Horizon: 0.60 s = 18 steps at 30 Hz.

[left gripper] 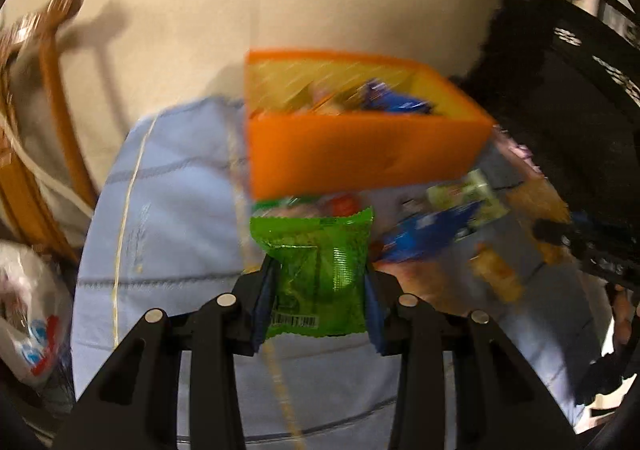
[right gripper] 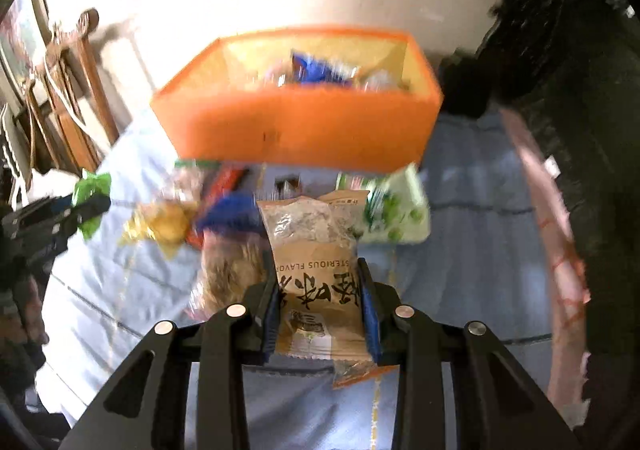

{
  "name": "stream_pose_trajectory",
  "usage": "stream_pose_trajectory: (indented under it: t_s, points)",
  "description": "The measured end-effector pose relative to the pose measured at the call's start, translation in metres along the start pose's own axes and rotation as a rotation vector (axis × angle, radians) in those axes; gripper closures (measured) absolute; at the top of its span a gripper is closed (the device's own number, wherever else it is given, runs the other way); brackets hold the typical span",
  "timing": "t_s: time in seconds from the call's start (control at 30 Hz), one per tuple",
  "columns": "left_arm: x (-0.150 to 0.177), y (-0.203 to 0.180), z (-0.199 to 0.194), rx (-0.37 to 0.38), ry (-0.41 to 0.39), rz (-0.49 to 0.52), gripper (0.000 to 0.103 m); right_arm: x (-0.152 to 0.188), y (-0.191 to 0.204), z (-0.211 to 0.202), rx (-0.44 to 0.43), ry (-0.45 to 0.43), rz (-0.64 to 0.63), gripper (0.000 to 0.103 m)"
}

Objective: Organize snacks
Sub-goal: 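Grasp the green candy bag with the left tool while the right tool grasps the brown-printed bag, then lift both bags into the orange box and release them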

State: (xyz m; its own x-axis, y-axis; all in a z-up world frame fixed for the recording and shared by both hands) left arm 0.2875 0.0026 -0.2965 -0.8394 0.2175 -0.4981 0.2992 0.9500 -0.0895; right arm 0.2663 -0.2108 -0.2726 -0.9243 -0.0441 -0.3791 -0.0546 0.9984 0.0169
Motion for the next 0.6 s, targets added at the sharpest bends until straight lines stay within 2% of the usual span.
stream_pose_trajectory:
  t_s: [0.23,0.4,0.6]
  points:
    - [-0.043,-0.056,-0.051,-0.021,-0.060,0.053,0.066,-0.039,-0.012,-0.062,0.010,-0.129,0.045,0.069]
    - [-0.074,-0.069,-0.075,-0.028,-0.112,0.048,0.066,-0.059,-0.019,-0.092,0.008,-0.191,0.043,0.069]
    - [-0.108,-0.078,-0.087,-0.037,-0.146,0.054,0.066,-0.086,-0.022,-0.104,-0.006,-0.221,0.037,0.069]
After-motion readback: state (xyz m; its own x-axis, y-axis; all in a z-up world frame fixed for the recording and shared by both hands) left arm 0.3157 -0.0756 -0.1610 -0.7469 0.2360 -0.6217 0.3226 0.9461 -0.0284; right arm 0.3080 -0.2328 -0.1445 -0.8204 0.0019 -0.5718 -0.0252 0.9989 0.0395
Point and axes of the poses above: each gripper's, at about its wrist camera, not at the fingertips, and z roughly the way its jaws point, y to its left, x to its underside, the point moved 7 cm from there along z, roughly the way its jaws point, and after that the axes turned 13 degrees about y, right-handed, at the moved point
